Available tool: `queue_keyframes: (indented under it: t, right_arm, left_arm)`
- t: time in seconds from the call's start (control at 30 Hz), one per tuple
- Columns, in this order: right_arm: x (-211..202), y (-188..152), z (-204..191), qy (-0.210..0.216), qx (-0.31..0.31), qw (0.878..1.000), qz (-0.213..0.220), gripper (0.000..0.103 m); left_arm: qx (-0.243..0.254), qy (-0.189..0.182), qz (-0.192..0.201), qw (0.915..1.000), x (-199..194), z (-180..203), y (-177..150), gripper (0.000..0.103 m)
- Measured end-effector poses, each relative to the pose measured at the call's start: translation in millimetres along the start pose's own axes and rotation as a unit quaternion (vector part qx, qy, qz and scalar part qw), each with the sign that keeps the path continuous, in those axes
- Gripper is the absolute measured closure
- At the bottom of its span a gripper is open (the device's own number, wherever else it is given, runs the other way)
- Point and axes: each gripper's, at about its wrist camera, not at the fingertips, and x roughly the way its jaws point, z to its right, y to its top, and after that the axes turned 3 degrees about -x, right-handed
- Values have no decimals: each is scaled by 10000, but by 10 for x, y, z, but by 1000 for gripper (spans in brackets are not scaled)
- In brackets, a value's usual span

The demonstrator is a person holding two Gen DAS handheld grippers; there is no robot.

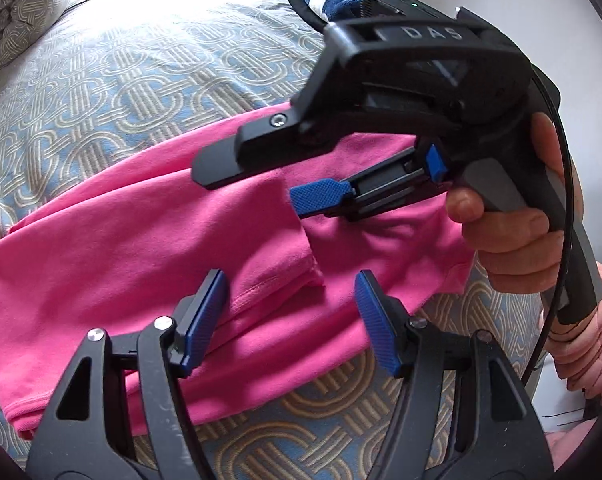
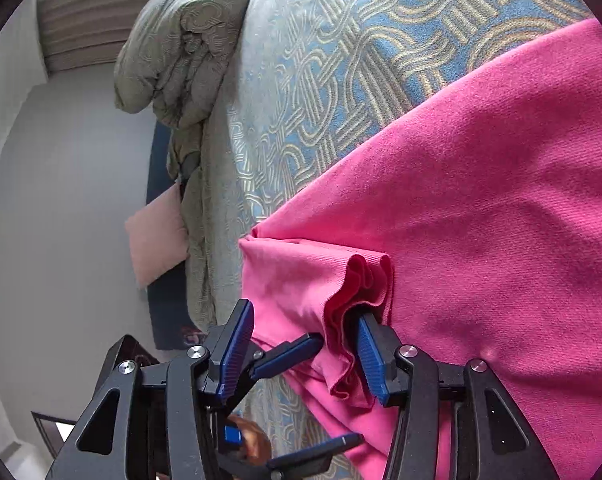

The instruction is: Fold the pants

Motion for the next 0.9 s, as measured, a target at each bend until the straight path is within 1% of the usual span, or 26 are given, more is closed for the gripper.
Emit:
queue_keyframes:
  t: [0.1,0.13,0.17,0.2,0.23,0.27,0.33,0.4,0.43,0.47,0.53,0.57,0.6,0.63,0.67,0.7,0.73,0.8,0.9]
  right_arm:
    - [42,45,-26,-18,271,9996,5,52]
    - [62,72,-11,-48,371,9993,60,55]
    - [54,86,19,-84,490,9987,142,70]
    - [62,110,13,-196,518,9981,256,82]
    - [67,129,-32,-445,343,9978,360,97]
    - [59,128,-96,-654,82,9967,468,98]
    - [17,61,-288,-824,-505,9925,746,98]
    - [-92,-35,-449,-1308,-979,9794,1184,98]
    - [-164,-85,-473,-1481,-1106,9730,1385,98]
    - [-223,-134,-473,-1566,-1197,9682,1540,98]
    - [-278,-211,-444,-1664,-1441,9605,1700,98]
    - [-265,-237,-435,-1770,-1649,9560,1662,95]
    - [-235,-258,-416,-1822,-1809,9541,1543,95]
    - [-220,-266,-396,-1835,-1844,9553,1406,93]
    - [-228,-275,-367,-1799,-1808,9581,1305,82]
    - [-260,-289,-327,-1728,-1742,9615,1238,75]
    - [-315,-292,-283,-1690,-1622,9644,1229,65]
    - [-494,-342,-180,-1614,-1395,9666,1418,64]
    - [-828,-482,-23,-1610,-1154,9650,1719,63]
  left_arm:
    - [-50,-115,8,9999,7,-27,-10,36]
    - [-99,-157,14,9998,9,-43,-7,36]
    - [-156,-208,29,9997,4,-61,-5,36]
    - [-210,-257,44,9994,-4,-78,-1,36]
    - [-254,-295,55,9992,-15,-97,1,36]
    - [-280,-317,64,9991,-25,-109,3,36]
    - [-292,-352,76,9989,-42,-130,4,36]
    - [-352,-446,46,9984,-43,-153,-1,36]
    - [-346,-488,47,9982,-36,-183,20,36]
    - [-328,-522,44,9981,-34,-176,18,36]
    - [-301,-492,21,9983,-17,-169,15,36]
    - [-295,-475,2,9984,-12,-163,13,36]
    - [-297,-473,2,9984,4,-139,40,36]
    - [-317,-484,-12,9983,-7,-145,42,36]
    - [-362,-503,-44,9981,-19,-160,42,36]
    - [-421,-521,-73,9977,-34,-176,37,36]
    - [-483,-547,-96,9973,-56,-199,30,36]
    - [-627,-591,-89,9962,-126,-278,2,36]
    - [-847,-646,6,9943,-180,-328,-13,36]
